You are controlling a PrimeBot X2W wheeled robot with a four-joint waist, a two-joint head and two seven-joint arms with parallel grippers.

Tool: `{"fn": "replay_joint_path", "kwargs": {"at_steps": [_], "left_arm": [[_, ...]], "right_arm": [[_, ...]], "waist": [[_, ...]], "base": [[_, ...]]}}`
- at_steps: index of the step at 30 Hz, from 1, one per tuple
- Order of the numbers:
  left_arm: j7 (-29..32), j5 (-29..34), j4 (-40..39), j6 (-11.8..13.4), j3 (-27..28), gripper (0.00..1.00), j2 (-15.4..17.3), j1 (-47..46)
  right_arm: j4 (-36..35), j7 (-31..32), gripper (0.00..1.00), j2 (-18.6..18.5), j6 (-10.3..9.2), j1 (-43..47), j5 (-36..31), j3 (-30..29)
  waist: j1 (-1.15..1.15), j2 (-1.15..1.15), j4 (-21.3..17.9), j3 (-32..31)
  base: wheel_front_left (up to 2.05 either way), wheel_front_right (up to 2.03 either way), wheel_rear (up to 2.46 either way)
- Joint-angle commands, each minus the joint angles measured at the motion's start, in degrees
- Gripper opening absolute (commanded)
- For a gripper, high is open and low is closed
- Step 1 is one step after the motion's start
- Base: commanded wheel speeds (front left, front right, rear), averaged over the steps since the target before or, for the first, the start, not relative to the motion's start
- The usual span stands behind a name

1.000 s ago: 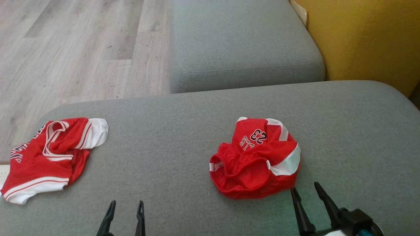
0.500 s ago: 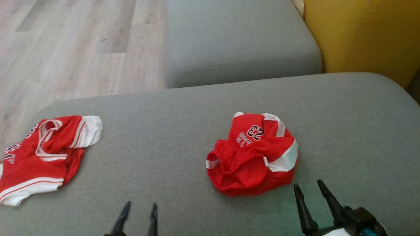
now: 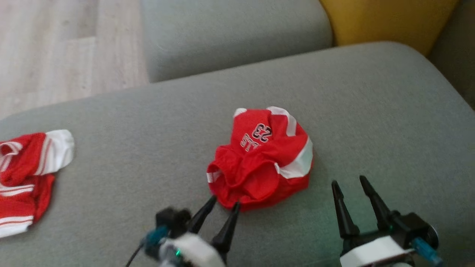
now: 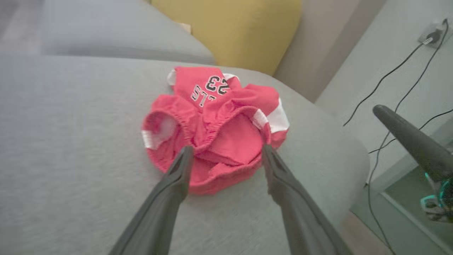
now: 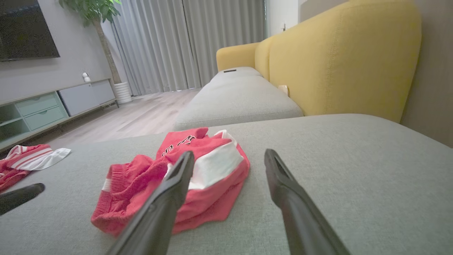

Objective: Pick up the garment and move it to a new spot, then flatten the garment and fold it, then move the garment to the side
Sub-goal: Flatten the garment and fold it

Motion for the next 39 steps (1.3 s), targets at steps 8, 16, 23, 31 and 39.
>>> {"fn": "replay_joint_path", "kwargs": {"at_steps": [8,16,23,31,39], "left_arm": [[4.8,-13.7,3.8,1.4,-7.6,1.00,-0.6,-16.8],[8.2,-24.2,8.0,2.8,-14.1,1.00,-0.6,-25.7],[9.5,-29.2,11.4,3.9,-17.0,1.00,-0.6,-31.3],[9.3,-30.9,14.6,3.5,-18.9,0.00,-0.6,-33.4],[12.9,-33.1,7.9,-1.8,-21.0,0.00,0.6,-39.6]], "right_arm": [[-2.4,-0.2,1.00,-0.2,0.21,-5.3,-1.1,2.8],[-2.7,-0.2,1.00,-0.2,0.21,-7.8,-1.1,2.6],[-2.6,-0.2,1.00,-0.2,0.21,-8.8,-0.2,3.0],[-2.6,-0.2,1.00,-0.2,0.21,-9.1,0.4,2.6],[-2.0,-0.2,1.00,-0.2,0.21,-8.3,1.1,3.0]], "waist": [[0.00,0.00,-4.8,7.5],[0.00,0.00,-6.7,11.4],[0.00,0.00,-8.2,13.5],[0.00,0.00,-9.2,13.4],[0.00,0.00,-10.7,8.8]], "base": [[0.00,0.00,0.00],[0.00,0.00,0.00],[0.00,0.00,0.00],[0.00,0.00,0.00],[0.00,0.00,0.00]]}}
